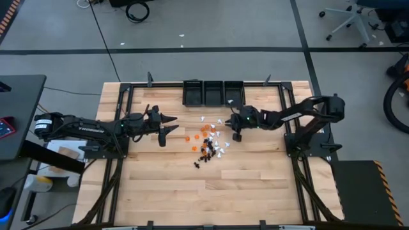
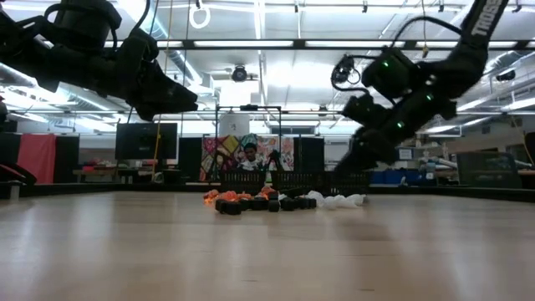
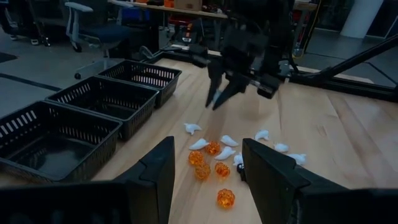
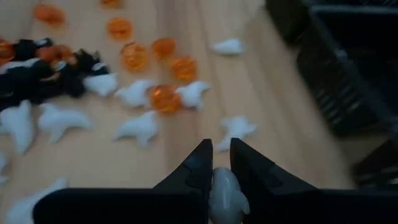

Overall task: Sort game pieces by color
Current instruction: Put the white game piece into the right black basket

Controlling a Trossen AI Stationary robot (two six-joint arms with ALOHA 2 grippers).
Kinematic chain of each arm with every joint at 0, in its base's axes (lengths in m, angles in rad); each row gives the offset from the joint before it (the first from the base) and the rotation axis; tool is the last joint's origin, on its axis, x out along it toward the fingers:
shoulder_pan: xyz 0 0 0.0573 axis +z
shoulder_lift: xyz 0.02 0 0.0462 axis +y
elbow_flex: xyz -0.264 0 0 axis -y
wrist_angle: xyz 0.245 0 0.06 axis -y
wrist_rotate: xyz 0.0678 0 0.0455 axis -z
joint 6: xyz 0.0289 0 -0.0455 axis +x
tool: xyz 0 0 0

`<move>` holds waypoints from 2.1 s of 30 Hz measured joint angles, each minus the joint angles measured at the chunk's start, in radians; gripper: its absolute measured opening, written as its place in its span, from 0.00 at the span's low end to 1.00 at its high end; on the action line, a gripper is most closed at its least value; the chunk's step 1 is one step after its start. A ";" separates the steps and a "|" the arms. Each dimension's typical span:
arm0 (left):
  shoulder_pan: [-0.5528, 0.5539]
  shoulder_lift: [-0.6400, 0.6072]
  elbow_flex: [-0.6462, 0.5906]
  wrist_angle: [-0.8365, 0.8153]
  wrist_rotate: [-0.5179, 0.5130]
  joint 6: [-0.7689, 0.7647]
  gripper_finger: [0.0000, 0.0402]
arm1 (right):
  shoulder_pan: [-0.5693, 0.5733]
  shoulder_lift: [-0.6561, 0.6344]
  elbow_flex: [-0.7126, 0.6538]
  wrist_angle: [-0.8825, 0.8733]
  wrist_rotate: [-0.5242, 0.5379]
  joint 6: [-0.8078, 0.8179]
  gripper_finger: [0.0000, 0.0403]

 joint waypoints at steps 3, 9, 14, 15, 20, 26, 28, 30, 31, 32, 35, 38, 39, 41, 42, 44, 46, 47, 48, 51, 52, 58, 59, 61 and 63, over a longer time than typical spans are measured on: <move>0.000 0.000 0.000 -0.002 0.000 0.000 0.42 | -0.025 -0.029 0.058 -0.082 0.042 -0.041 0.14; 0.000 0.000 0.000 -0.004 0.000 0.000 0.42 | -0.121 -0.061 0.112 -0.103 0.094 -0.091 0.14; 0.000 0.000 0.000 -0.004 0.000 0.000 0.42 | -0.247 -0.047 0.119 -0.054 0.088 -0.077 0.14; 0.000 0.000 0.000 -0.004 0.000 0.000 0.42 | -0.270 -0.036 0.119 -0.034 0.079 -0.064 0.14; 0.000 0.000 0.000 -0.004 0.000 0.000 0.42 | -0.377 0.034 0.119 0.045 -0.065 0.029 0.17; 0.000 0.000 0.000 -0.004 0.000 0.000 0.42 | -0.419 0.055 0.119 0.049 -0.105 0.043 0.31; 0.000 0.000 0.000 -0.004 0.000 0.001 0.42 | -0.422 0.033 0.119 0.048 -0.118 0.043 0.36; 0.000 0.000 0.000 -0.004 0.000 0.002 0.42 | -0.416 -0.005 0.119 0.027 -0.124 0.043 0.39; 0.000 0.000 0.000 -0.004 0.000 0.002 0.42 | -0.402 -0.029 0.119 0.014 -0.129 0.043 0.41; 0.000 0.000 0.000 -0.005 0.000 0.003 0.42 | -0.383 -0.052 0.119 0.003 -0.138 0.043 0.42; 0.000 0.000 0.000 -0.013 0.000 0.003 0.42 | -0.286 -0.107 0.106 -0.012 -0.173 0.049 0.42; 0.000 0.000 0.000 -0.022 0.000 0.003 0.42 | -0.166 -0.129 0.067 -0.019 -0.174 0.077 0.42; 0.000 0.000 0.000 -0.021 0.000 0.003 0.42 | -0.125 -0.132 0.052 -0.019 -0.160 0.090 0.42; 0.000 0.000 0.000 -0.020 0.000 0.003 0.42 | -0.049 -0.136 0.018 -0.008 -0.126 0.112 0.42; 0.000 0.000 0.000 -0.020 0.000 0.003 0.42 | -0.013 -0.134 0.002 0.005 -0.111 0.119 0.42; 0.000 0.000 0.000 -0.020 0.000 0.003 0.42 | 0.058 -0.121 -0.037 0.064 -0.078 0.143 0.42; 0.000 0.000 0.000 -0.019 0.000 0.002 0.42 | 0.111 -0.101 -0.078 0.134 -0.055 0.181 0.42; 0.000 0.000 0.000 -0.019 0.000 0.002 0.42 | 0.129 -0.088 -0.098 0.180 -0.049 0.202 0.42; 0.000 0.000 0.000 -0.019 0.000 0.003 0.42 | 0.143 -0.074 -0.119 0.225 -0.045 0.218 0.43; 0.000 0.000 0.000 -0.011 0.000 0.003 0.42 | 0.175 -0.011 -0.161 0.325 -0.040 0.276 0.48; 0.000 0.000 0.000 -0.008 0.000 0.003 0.42 | 0.185 0.017 -0.169 0.350 -0.040 0.287 0.50; 0.000 0.000 0.000 0.007 0.000 0.035 0.42 | 0.243 0.189 -0.176 0.544 -0.028 0.291 0.62; 0.000 0.000 0.000 0.012 0.000 0.036 0.42 | 0.249 0.214 -0.176 0.576 -0.019 0.281 0.63; 0.000 0.000 0.000 0.020 0.000 0.037 0.42 | 0.254 0.259 -0.176 0.621 -0.015 0.268 0.64; 0.000 0.000 0.000 0.019 0.000 0.037 0.42 | 0.255 0.293 -0.176 0.658 -0.015 0.262 0.64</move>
